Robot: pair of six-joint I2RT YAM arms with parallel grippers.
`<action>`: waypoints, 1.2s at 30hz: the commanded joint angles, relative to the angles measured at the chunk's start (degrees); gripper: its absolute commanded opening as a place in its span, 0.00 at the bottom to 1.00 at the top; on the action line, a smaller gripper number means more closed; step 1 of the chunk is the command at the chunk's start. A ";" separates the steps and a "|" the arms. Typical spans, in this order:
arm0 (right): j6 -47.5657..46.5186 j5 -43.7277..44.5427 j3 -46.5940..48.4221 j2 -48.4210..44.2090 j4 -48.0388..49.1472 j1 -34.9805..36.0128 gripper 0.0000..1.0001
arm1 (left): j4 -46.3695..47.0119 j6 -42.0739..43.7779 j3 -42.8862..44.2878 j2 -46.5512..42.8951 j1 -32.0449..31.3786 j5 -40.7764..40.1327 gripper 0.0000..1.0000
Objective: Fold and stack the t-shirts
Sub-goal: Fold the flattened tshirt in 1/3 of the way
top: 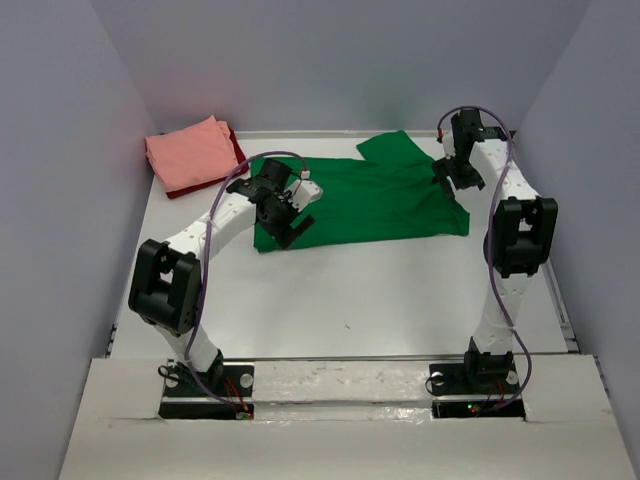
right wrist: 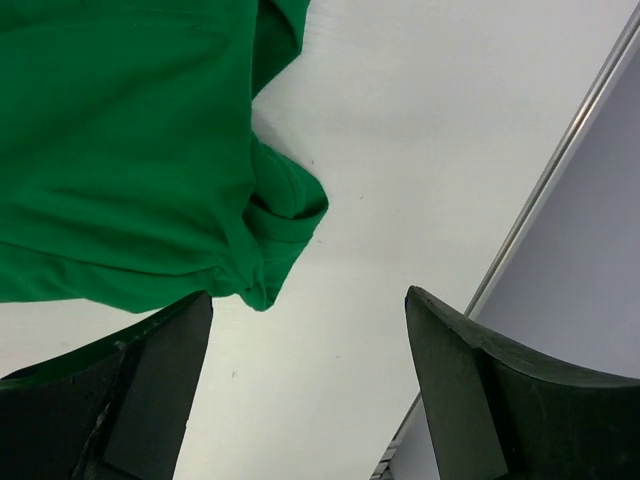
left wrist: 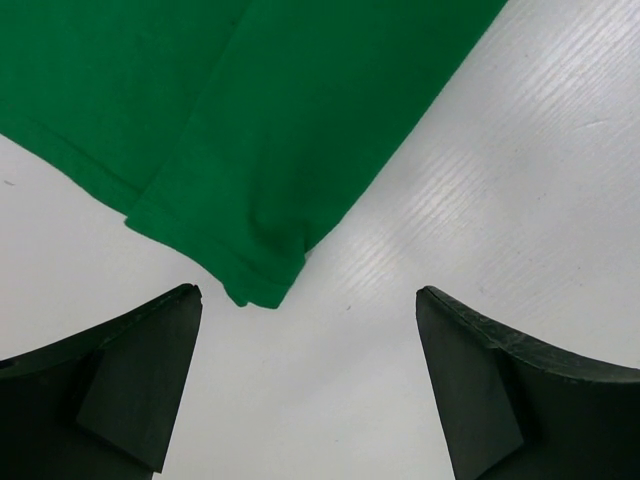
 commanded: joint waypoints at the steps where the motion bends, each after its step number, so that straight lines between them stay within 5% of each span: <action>1: -0.01 -2.81 2.90 -3.94 -4.36 0.08 0.84 | -0.97 0.92 5.27 -1.66 -0.22 -4.05 0.99; 6: -0.80 -5.88 2.38 -5.26 -1.30 0.08 0.84 | 4.13 -2.23 7.39 -1.75 0.75 -13.28 0.99; 18: -2.73 -22.23 5.09 -3.51 13.29 0.08 0.83 | 9.85 -4.35 12.31 5.10 5.58 -20.58 0.99; 36: -2.03 -32.08 29.26 20.48 25.07 0.08 0.85 | 14.59 -3.65 18.82 14.95 7.69 -15.66 0.99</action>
